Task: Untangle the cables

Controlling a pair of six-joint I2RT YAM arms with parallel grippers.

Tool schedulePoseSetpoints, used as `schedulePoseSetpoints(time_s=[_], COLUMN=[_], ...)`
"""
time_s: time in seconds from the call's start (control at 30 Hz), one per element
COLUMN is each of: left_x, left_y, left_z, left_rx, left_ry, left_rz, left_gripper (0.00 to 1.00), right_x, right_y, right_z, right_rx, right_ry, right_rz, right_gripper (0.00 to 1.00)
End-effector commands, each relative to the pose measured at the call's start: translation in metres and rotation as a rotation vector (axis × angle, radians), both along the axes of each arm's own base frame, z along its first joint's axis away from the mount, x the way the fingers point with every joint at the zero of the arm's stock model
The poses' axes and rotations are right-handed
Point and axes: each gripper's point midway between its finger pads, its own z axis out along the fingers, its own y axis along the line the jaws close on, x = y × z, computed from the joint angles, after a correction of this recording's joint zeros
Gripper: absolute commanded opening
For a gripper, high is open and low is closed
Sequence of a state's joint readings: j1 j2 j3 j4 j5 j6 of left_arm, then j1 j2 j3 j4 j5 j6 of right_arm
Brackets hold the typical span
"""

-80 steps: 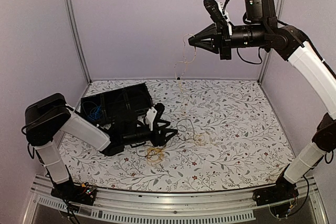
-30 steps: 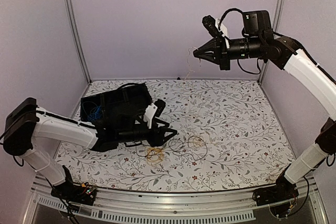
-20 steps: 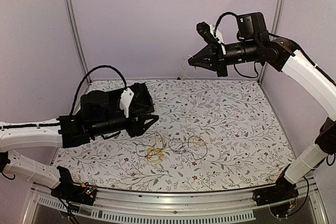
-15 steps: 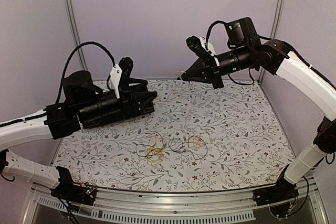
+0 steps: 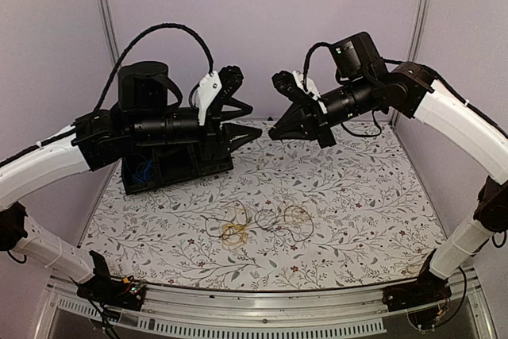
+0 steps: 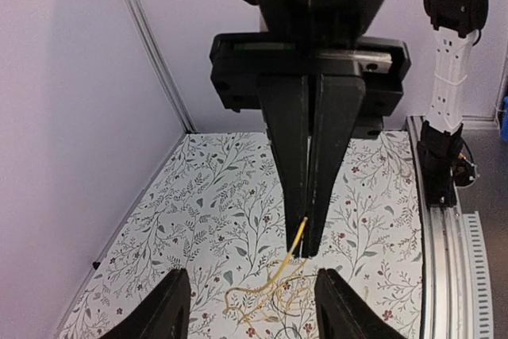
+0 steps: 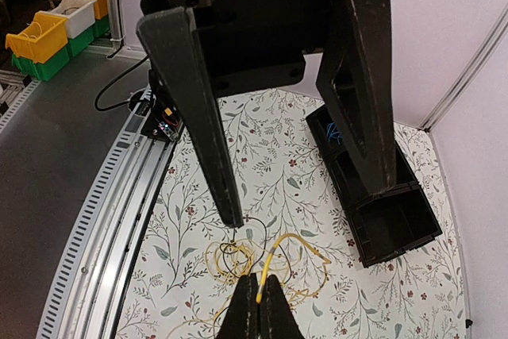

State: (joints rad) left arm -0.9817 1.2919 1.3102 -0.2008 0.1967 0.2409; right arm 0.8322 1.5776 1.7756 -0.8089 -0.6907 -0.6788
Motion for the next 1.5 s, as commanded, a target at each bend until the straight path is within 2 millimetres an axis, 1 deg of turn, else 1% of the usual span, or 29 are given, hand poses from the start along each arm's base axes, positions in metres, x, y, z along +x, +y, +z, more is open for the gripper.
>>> schedulePoseSetpoints(time_s=[0.0,0.1,0.23,0.4,0.5,0.57,0.67,0.73,0.77,0.8,0.83,0.9,0.93,1.0,1.03,1.1,1.13,1.23,1.33,1.4,1.47], left_x=[-0.011,-0.010,-0.012,-0.007,-0.005,-0.003,0.001,0.005,0.008,0.012,0.018,0.029,0.036,0.048,0.056,0.072,0.083,0.110,0.128,0.139,0.150], left_y=[-0.003,-0.005,-0.010,-0.012,-0.014,-0.016,-0.015,-0.012,-0.009,-0.005,0.000,0.013,0.021,0.038,0.049,0.070,0.084,0.123,0.156,0.175,0.193], left_z=[-0.013,-0.014,-0.019,-0.018,-0.019,-0.020,-0.020,-0.018,-0.017,-0.015,-0.011,-0.002,0.002,0.013,0.016,0.023,0.025,0.028,0.030,0.030,0.027], left_rx=[0.075,0.071,0.077,0.066,0.069,0.072,0.068,0.054,0.045,0.032,0.021,-0.005,-0.020,-0.046,-0.055,-0.074,-0.077,-0.089,-0.110,-0.115,-0.102], left_ry=[0.009,0.002,0.005,-0.006,-0.011,-0.013,-0.020,-0.025,-0.029,-0.029,-0.031,-0.021,-0.017,-0.012,-0.008,-0.004,-0.007,-0.002,0.003,0.002,-0.007], left_rz=[-0.062,-0.066,-0.091,-0.074,-0.070,-0.068,-0.048,-0.022,-0.009,0.015,0.046,0.101,0.138,0.202,0.244,0.338,0.392,0.579,0.700,0.764,0.834], left_gripper=[0.52,0.48,0.40,0.28,0.24,0.18,0.05,0.01,0.00,0.00,0.00,0.00,0.00,0.00,0.00,0.00,0.00,0.00,0.00,0.00,0.00], right_x=[-0.002,-0.003,-0.001,0.000,-0.001,0.000,0.003,0.004,0.008,0.016,0.025,0.042,0.053,0.066,0.073,0.075,0.077,0.080,0.093,0.103,0.108], right_y=[0.004,0.004,0.005,0.006,0.007,0.007,0.007,0.007,0.007,0.004,-0.001,-0.025,-0.041,-0.074,-0.087,-0.110,-0.117,-0.135,-0.151,-0.157,-0.160], right_z=[0.004,0.004,0.003,0.001,0.000,0.000,-0.002,-0.002,-0.001,0.001,0.005,0.019,0.026,0.033,0.028,0.018,0.007,-0.033,-0.077,-0.102,-0.131], right_rx=[0.002,0.001,0.000,-0.005,-0.005,-0.005,-0.011,-0.011,-0.014,-0.016,-0.011,0.036,0.069,0.115,0.117,0.118,0.110,0.083,0.056,0.053,0.012], right_ry=[-0.011,-0.011,-0.008,-0.004,-0.003,-0.003,-0.009,-0.010,-0.025,-0.051,-0.063,-0.063,-0.052,-0.037,-0.030,-0.022,-0.007,0.037,0.075,0.100,0.146], right_rz=[0.014,0.014,0.011,0.009,0.012,0.010,0.000,-0.009,-0.032,-0.068,-0.107,-0.160,-0.191,-0.254,-0.285,-0.340,-0.360,-0.412,-0.482,-0.517,-0.547], right_gripper=[0.00,0.00,0.00,0.00,0.00,0.00,0.00,0.07,0.13,0.27,0.36,0.49,0.55,0.61,0.63,0.64,0.65,0.65,0.65,0.65,0.65])
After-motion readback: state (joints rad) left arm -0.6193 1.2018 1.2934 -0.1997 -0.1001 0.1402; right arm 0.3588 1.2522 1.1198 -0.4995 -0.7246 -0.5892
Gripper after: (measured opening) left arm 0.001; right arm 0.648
